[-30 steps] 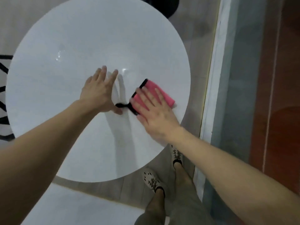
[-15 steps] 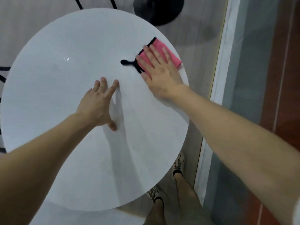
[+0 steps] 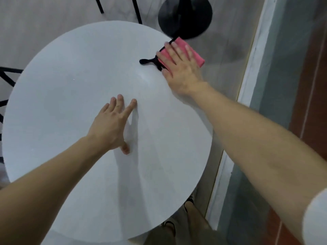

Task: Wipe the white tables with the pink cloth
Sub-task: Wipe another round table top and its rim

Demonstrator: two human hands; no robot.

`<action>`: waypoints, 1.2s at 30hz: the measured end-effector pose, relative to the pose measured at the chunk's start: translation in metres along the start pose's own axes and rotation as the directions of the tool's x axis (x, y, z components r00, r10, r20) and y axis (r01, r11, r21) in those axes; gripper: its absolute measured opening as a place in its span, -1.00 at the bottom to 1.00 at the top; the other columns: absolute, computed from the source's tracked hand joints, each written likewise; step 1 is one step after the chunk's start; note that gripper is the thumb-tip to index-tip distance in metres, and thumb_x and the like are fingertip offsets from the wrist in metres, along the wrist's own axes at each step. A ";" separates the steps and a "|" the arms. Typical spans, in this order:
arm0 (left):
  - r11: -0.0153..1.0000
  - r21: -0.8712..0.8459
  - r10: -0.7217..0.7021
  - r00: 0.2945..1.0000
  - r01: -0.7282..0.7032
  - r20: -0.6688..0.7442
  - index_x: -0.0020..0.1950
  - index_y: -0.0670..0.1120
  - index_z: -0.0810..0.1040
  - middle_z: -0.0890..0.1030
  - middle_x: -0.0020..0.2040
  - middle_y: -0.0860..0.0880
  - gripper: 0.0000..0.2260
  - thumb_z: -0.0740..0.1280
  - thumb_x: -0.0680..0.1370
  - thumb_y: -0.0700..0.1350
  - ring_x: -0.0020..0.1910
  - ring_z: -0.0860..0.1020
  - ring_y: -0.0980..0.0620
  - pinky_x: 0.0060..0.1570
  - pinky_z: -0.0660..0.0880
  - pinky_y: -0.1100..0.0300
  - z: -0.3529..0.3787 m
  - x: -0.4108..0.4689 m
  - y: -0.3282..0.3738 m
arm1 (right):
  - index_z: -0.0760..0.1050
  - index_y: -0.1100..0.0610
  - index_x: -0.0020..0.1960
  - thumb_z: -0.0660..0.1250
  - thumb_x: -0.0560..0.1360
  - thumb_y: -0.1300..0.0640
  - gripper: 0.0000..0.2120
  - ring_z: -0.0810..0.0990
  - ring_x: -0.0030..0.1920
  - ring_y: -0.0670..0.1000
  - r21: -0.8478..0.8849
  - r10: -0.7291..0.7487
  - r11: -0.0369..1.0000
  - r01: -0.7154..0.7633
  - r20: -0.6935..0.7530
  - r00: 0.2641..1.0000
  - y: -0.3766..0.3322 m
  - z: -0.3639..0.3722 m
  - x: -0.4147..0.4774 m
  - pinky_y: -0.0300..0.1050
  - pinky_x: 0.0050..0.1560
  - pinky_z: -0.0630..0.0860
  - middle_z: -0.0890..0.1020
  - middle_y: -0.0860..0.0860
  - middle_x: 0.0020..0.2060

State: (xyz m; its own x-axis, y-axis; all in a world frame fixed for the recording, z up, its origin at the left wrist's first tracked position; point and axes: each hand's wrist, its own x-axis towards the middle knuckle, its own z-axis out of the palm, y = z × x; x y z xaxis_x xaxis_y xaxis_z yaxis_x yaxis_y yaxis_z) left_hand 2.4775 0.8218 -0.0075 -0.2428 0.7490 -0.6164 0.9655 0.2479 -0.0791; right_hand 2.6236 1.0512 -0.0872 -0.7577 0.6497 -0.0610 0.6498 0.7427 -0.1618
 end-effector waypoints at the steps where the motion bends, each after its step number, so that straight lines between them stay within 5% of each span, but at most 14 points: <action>1: 1.000 0.004 0.004 1.000 -0.004 0.002 0.73 0.12 -0.39 -0.25 0.77 -0.21 0.64 0.76 0.05 0.36 0.77 -0.15 -0.27 0.74 -0.04 -0.08 0.000 0.000 0.000 | -0.01 -0.09 0.77 -0.08 0.77 -0.14 -0.42 -0.11 0.76 0.07 0.014 0.007 1.000 -0.006 -0.019 1.000 -0.007 0.004 -0.007 0.24 0.72 -0.16 -0.03 0.04 0.76; 3: 1.000 0.017 0.001 1.000 -0.001 0.006 0.73 0.11 -0.39 -0.25 0.76 -0.23 0.64 0.75 0.06 0.37 0.77 -0.15 -0.27 0.75 -0.08 -0.07 -0.001 -0.001 0.001 | 0.01 -0.05 0.77 -0.08 0.78 -0.12 -0.42 -0.11 0.76 0.09 0.041 -0.057 0.997 0.059 -0.062 0.996 -0.032 0.015 -0.057 0.26 0.72 -0.10 -0.01 0.06 0.76; 7: 1.000 0.029 0.005 1.000 -0.004 -0.007 0.73 0.09 -0.39 -0.23 0.76 -0.26 0.58 0.75 0.15 0.33 0.77 -0.14 -0.28 0.75 -0.11 -0.07 -0.002 -0.003 0.002 | 0.04 -0.07 0.77 0.08 0.78 -0.10 -0.41 -0.10 0.76 0.10 0.168 -0.419 0.895 0.412 0.009 0.908 -0.084 0.037 -0.210 0.31 0.71 0.01 -0.02 0.03 0.77; 10: 1.000 0.004 0.011 1.000 -0.011 -0.015 0.74 0.11 -0.37 -0.24 0.77 -0.23 0.58 0.77 0.13 0.31 0.77 -0.16 -0.24 0.75 -0.12 -0.06 -0.002 -0.003 -0.001 | 0.12 -0.10 0.75 0.11 0.78 -0.11 -0.44 -0.06 0.76 0.07 0.153 -0.569 0.816 0.557 0.044 0.821 -0.058 0.031 -0.187 0.26 0.73 -0.03 0.05 -0.02 0.76; 14: 1.000 -0.004 0.011 1.000 -0.011 -0.022 0.73 0.13 -0.38 -0.24 0.77 -0.20 0.63 0.75 0.05 0.37 0.77 -0.16 -0.22 0.75 -0.12 -0.05 0.002 0.000 -0.004 | 0.12 -0.10 0.75 0.03 0.78 -0.12 -0.45 -0.03 0.76 0.08 0.037 -0.218 0.975 0.218 -0.005 0.976 -0.011 0.001 -0.019 0.19 0.73 -0.12 0.09 0.01 0.75; 19: 1.000 -0.015 0.023 0.998 -0.024 -0.054 0.74 0.15 -0.37 -0.23 0.77 -0.18 0.62 0.75 0.06 0.38 0.77 -0.15 -0.20 0.75 -0.12 -0.05 0.007 0.001 -0.008 | -0.01 -0.11 0.77 -0.09 0.76 -0.14 -0.42 -0.10 0.76 0.05 -0.003 -0.003 1.000 0.003 -0.029 1.000 -0.025 0.004 0.043 0.22 0.73 -0.16 -0.03 0.03 0.77; 26: 1.000 -0.023 0.017 0.997 -0.019 -0.070 0.76 0.09 -0.29 -0.21 0.77 -0.22 0.59 0.78 0.08 0.31 0.77 -0.11 -0.24 0.74 -0.14 -0.05 0.007 0.001 -0.005 | 0.07 -0.05 0.76 0.04 0.79 -0.10 -0.43 -0.08 0.76 0.06 0.069 -0.330 0.941 0.332 -0.046 0.943 -0.081 0.038 -0.163 0.27 0.71 0.01 0.02 0.02 0.76; 29: 0.999 -0.030 0.024 0.995 -0.027 -0.094 0.75 0.09 -0.29 -0.16 0.77 -0.20 0.61 0.78 0.05 0.32 0.77 -0.08 -0.23 0.74 -0.11 -0.06 0.010 0.003 -0.006 | 0.10 -0.10 0.76 0.06 0.78 -0.12 -0.44 -0.06 0.76 0.05 0.035 -0.482 0.876 0.481 0.025 0.876 -0.050 0.028 -0.130 0.21 0.73 -0.05 0.05 -0.01 0.76; 34: 0.997 -0.071 0.018 0.987 -0.030 -0.162 0.73 0.09 -0.41 -0.17 0.79 -0.12 0.68 0.77 0.01 0.36 0.78 -0.16 -0.09 0.73 -0.23 -0.15 0.018 -0.001 -0.013 | -0.05 -0.11 0.77 -0.08 0.76 -0.17 -0.41 -0.17 0.75 0.03 0.014 0.043 0.999 -0.043 -0.011 0.999 -0.046 0.011 -0.021 0.18 0.73 -0.22 -0.09 0.02 0.77; 36: 0.998 -0.055 -0.003 0.969 -0.011 -0.246 0.72 0.09 -0.43 -0.21 0.79 -0.15 0.67 0.77 0.04 0.34 0.78 -0.20 -0.09 0.71 -0.25 -0.20 0.024 -0.009 -0.013 | -0.14 -0.07 0.77 -0.13 0.76 -0.19 -0.38 -0.25 0.75 0.07 -0.006 0.094 0.996 -0.094 0.023 0.995 -0.062 0.017 -0.026 0.22 0.71 -0.27 -0.18 0.06 0.76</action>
State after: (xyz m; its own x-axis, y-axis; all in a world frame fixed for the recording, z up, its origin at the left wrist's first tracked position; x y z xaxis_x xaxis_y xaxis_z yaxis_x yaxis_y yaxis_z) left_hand 2.4693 0.7970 -0.0201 -0.2613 0.8766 -0.4041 0.9615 0.2733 -0.0287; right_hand 2.6020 0.9856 -0.0921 -0.6944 0.7129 -0.0984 0.7185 0.6793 -0.1491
